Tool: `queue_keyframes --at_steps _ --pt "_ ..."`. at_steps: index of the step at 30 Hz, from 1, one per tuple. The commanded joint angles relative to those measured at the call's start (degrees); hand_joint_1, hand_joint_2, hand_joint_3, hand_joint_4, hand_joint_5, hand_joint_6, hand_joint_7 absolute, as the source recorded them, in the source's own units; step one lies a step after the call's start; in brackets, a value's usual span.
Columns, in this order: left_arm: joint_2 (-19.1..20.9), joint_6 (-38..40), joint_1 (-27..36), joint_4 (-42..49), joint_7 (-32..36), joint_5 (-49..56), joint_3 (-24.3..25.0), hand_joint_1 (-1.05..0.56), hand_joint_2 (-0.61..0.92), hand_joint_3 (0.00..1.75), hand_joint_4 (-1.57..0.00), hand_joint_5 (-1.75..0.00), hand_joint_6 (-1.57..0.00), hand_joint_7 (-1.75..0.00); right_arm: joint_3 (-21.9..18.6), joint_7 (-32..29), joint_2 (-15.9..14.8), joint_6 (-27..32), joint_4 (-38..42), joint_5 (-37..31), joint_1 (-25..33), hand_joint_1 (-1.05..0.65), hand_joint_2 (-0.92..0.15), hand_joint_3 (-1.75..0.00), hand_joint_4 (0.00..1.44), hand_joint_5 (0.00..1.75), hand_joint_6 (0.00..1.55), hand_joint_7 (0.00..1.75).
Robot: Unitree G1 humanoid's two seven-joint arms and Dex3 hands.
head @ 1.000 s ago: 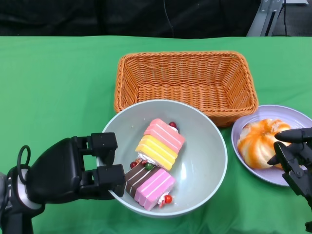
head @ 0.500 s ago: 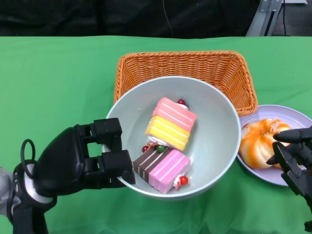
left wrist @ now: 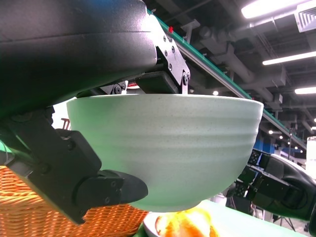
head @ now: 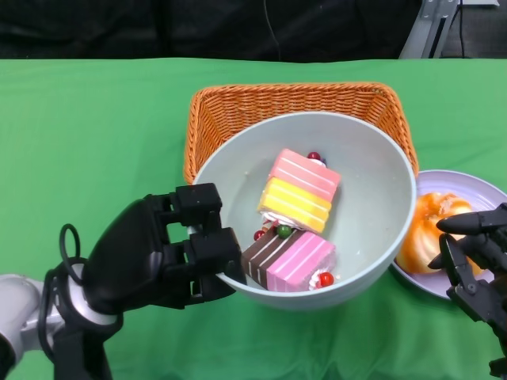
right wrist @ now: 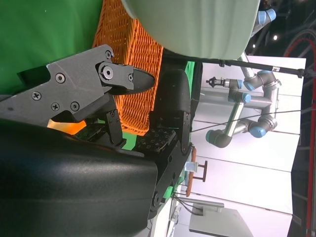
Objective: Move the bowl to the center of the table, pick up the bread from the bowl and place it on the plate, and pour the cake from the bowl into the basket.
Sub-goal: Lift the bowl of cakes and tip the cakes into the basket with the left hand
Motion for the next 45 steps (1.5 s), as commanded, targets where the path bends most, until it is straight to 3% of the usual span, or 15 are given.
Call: queue_keyframes --at_steps 1,11,19,24,27,33,45 --pt "-0.3 -0.3 0.6 -1.2 -1.4 -2.4 2.3 -0.01 0.30 1.27 -0.77 -1.70 -0.68 -1.55 0.0 -0.3 -0.3 -0.1 0.1 0.0 0.4 -0.14 -0.72 -0.65 0.72 1.52 0.74 1.09" --pt "-3.5 -1.1 1.2 -1.3 -5.3 -4.8 4.8 -0.02 0.39 1.20 -0.79 -1.60 -0.74 -1.42 0.1 0.4 -0.5 -0.9 1.9 0.1 0.1 -0.13 -0.74 -0.61 0.72 1.52 0.74 1.08" --pt "-5.5 -0.6 0.5 -0.2 -5.7 -4.7 5.7 -0.02 0.38 1.24 -0.75 -1.71 -0.69 -1.51 0.5 1.0 -0.8 -1.0 2.7 -0.1 -0.1 -0.13 -0.75 -0.58 0.70 1.54 0.72 1.10" --pt "-7.1 -0.8 -0.4 1.0 -8.3 -6.3 6.5 -0.03 0.40 1.22 -0.75 -1.65 -0.66 -1.51 0.8 0.7 -0.9 -0.7 2.8 -1.1 0.1 -0.11 -0.75 -0.59 0.69 1.55 0.71 1.11" --pt "-8.6 -1.4 -1.0 2.3 -11.7 -9.2 7.5 -0.02 0.44 1.19 -0.71 -1.72 -0.66 -1.51 1.2 1.3 -1.2 -0.9 3.4 -1.2 0.3 -0.11 -0.75 -0.58 0.69 1.56 0.70 1.11" --pt "-11.9 -1.9 -1.8 4.6 -22.0 -18.3 10.3 -0.04 0.53 1.15 -0.71 -1.67 -0.73 -1.40 1.8 2.6 -1.2 -2.1 5.0 -1.0 0.4 -0.10 -0.80 -0.49 0.69 1.57 0.69 1.12" --pt "-16.1 -2.2 -2.3 5.5 -36.9 -28.3 15.4 0.00 0.47 1.20 -0.66 -1.75 -0.73 -1.41 2.0 3.5 -0.7 -4.3 8.0 -0.7 -0.2 -0.13 -0.85 -0.37 0.70 1.56 0.71 1.11"
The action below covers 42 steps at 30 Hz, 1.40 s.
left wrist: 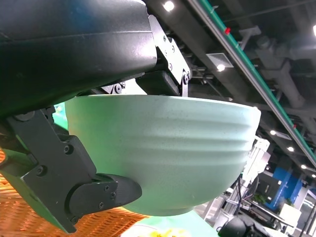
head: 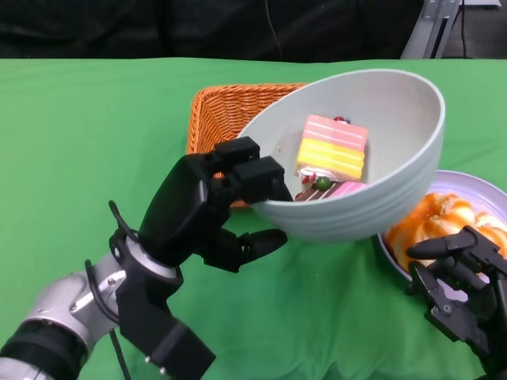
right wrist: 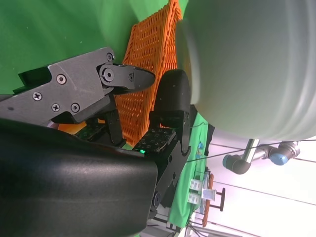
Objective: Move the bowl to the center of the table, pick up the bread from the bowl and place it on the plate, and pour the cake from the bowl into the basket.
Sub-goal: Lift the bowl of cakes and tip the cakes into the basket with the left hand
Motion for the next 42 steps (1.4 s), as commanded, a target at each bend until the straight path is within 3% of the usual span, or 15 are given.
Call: queue_keyframes --at_steps 1,18,28,42 --pt "-0.6 -0.6 -1.8 0.1 -1.7 -2.0 2.2 0.00 0.46 1.21 -0.66 -1.75 -0.73 -1.41 0.0 -0.3 -0.4 -1.2 0.8 0.1 -0.2 -0.13 -0.85 -0.37 0.70 1.56 0.70 1.11" --pt "-4.4 0.9 -5.7 3.9 -4.5 -1.6 5.3 -0.02 0.47 1.22 -0.68 -1.67 -0.71 -1.43 1.1 0.8 -1.4 -1.8 1.5 -0.5 0.4 -0.13 -0.85 -0.36 0.68 1.58 0.65 1.18" --pt "-9.1 2.2 -8.0 8.2 -16.0 -13.1 7.6 -0.01 0.57 1.11 -0.62 -1.74 -0.68 -1.45 1.3 1.1 -1.6 -2.4 2.6 -0.8 0.7 -0.14 -0.84 -0.37 0.68 1.58 0.67 1.14" --pt "-14.3 5.7 -8.9 8.5 -22.1 -18.4 10.7 -0.06 0.64 1.04 -0.61 -1.75 -0.65 -1.48 1.8 2.1 -2.0 -3.9 4.4 -0.7 0.4 -0.16 -0.86 -0.33 0.67 1.57 0.64 1.20"
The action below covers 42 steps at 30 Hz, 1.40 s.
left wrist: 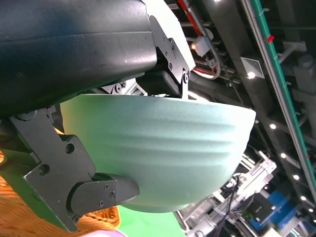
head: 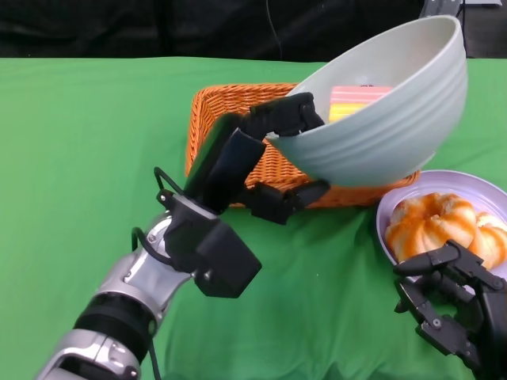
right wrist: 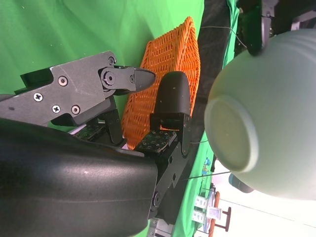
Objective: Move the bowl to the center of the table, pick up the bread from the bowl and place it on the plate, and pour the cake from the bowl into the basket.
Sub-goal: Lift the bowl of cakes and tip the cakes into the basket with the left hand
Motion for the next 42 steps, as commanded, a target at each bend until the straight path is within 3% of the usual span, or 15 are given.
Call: queue_keyframes --at_steps 1,14,29,42 --pt "-0.4 0.3 -2.0 -0.2 -0.5 -2.0 1.5 -0.06 0.65 1.04 -0.61 -1.75 -0.65 -1.48 -0.1 0.0 -0.8 -1.2 0.5 0.1 0.1 -0.16 -0.86 -0.33 0.67 1.56 0.64 1.20" --pt "-2.1 5.0 -3.4 -0.7 -4.2 -4.6 3.3 -0.07 0.70 0.96 -0.62 -1.75 -0.63 -1.48 -0.5 1.4 -1.8 0.7 -0.6 1.3 -0.3 -0.17 -0.89 -0.28 0.68 1.59 0.62 1.23" --pt "-4.5 8.8 -2.3 -2.5 -9.9 -10.1 4.8 -0.09 0.71 0.94 -0.70 -1.75 -0.63 -1.49 -0.4 0.2 -1.5 2.1 -1.4 0.4 -0.5 -0.20 -0.85 -0.31 0.69 1.56 0.65 1.24" --pt "-8.7 21.9 1.1 -11.1 -23.1 -23.4 7.4 -0.12 0.75 0.88 -0.70 -1.75 -0.64 -1.48 -0.3 1.1 -1.7 0.7 1.8 0.7 -1.9 -0.20 -0.83 -0.33 0.68 1.56 0.64 1.21"
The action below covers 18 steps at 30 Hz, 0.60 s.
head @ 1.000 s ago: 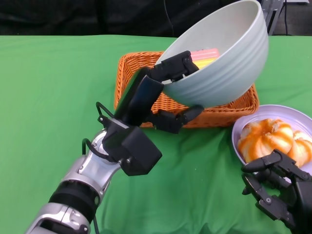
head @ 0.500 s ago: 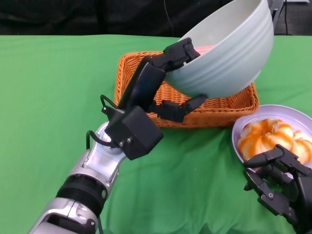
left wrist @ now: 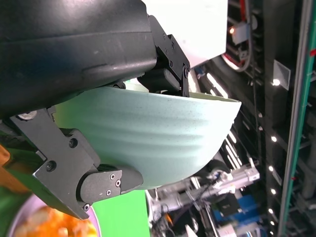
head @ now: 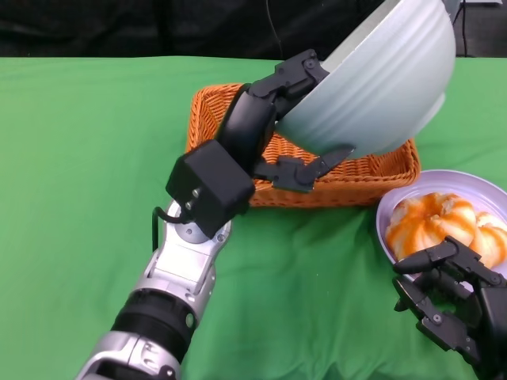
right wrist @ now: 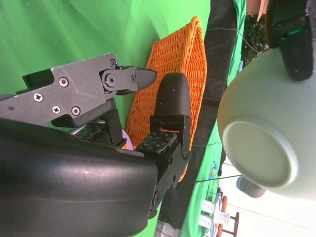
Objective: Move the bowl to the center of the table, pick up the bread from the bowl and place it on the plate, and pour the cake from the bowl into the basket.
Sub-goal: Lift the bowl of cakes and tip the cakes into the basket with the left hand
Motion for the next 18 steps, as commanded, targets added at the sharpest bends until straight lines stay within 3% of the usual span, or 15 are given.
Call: queue_keyframes --at_steps 1,13,18 --pt "-0.6 3.7 1.0 -4.3 -2.1 -3.2 1.3 -0.12 0.74 0.87 -0.69 -1.75 -0.64 -1.48 -0.2 0.3 -0.8 -2.0 1.5 0.4 -0.9 -0.20 -0.84 -0.33 0.68 1.55 0.64 1.22" --pt "-2.5 15.3 2.7 -9.7 -9.0 -10.8 3.8 -0.15 0.60 1.09 -0.66 -1.74 -0.65 -1.50 -0.1 -0.5 -0.1 -2.6 2.7 0.1 -1.2 -0.17 -0.83 -0.32 0.68 1.56 0.66 1.21" --pt "-3.3 20.7 3.2 -11.6 -12.0 -14.7 5.3 -0.15 0.64 1.04 -0.67 -1.74 -0.65 -1.47 -0.2 -0.5 -0.3 -4.0 3.9 -0.1 -1.6 -0.17 -0.84 -0.33 0.67 1.56 0.66 1.21"
